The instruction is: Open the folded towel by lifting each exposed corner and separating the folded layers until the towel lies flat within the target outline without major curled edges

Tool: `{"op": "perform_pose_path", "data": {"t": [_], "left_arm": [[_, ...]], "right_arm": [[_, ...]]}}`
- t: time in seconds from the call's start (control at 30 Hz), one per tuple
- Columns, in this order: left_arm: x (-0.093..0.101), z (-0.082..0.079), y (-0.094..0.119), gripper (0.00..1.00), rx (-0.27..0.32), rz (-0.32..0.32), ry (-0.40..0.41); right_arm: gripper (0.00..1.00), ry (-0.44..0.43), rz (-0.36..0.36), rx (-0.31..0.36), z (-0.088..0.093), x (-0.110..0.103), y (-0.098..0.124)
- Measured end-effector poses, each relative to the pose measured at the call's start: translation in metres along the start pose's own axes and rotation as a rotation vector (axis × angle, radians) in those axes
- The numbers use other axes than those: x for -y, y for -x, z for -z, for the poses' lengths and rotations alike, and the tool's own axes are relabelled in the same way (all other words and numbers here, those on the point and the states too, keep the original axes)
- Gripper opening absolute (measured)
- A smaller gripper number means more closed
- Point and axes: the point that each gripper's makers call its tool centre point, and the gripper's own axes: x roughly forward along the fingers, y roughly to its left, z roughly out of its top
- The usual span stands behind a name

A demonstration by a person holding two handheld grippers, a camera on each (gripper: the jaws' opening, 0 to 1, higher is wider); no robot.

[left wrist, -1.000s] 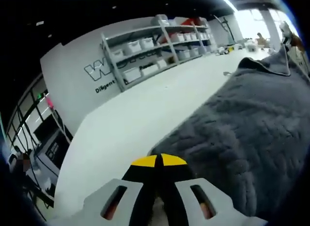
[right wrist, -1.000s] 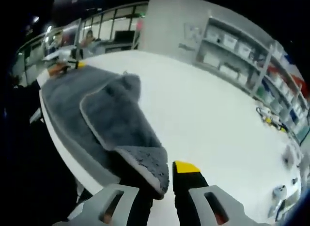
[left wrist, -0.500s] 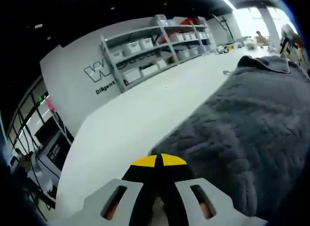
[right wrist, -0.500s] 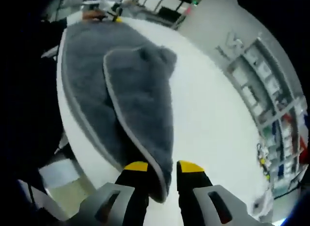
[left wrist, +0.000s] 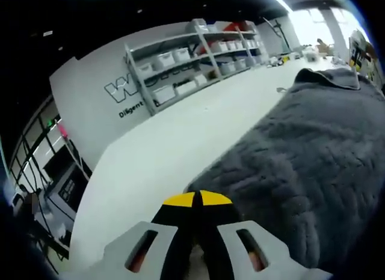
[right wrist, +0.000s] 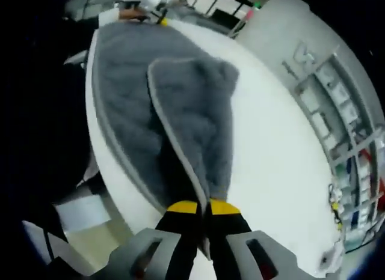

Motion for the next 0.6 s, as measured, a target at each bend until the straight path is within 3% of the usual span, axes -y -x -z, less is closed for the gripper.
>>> {"op": "perform_pose_path", "data": {"t": [0.13,0.23,0.37,0.47,0.6], "left_arm": [[0.000,0.000,0.000,0.01,0.000,-0.001,-0.003],[0.000,-0.001,0.000,0.01,0.001,-0.001,-0.003],[-0.001,-0.001,0.000,0.01,0.001,-0.003,-0.006],[0.000,-0.001,0.000,0.01,0.001,-0.004,-0.010],[0.001,-0.002,0.000,0.01,0.002,-0.003,-0.006]], "right_arm": [[0.00,-0.118,0.015,0.039,-0.005,0.004,0.009],[0.00,-0.126,0.015,0.069,-0.006,0.004,0.014],[0.00,-0.191,0.035,0.036,0.005,0.008,0.018],[0.00,-0.216,0.041,0.049,0.008,0.009,0.023],[0.00,-0.268,0.044,-0.002,0.027,0.008,0.024]]}}
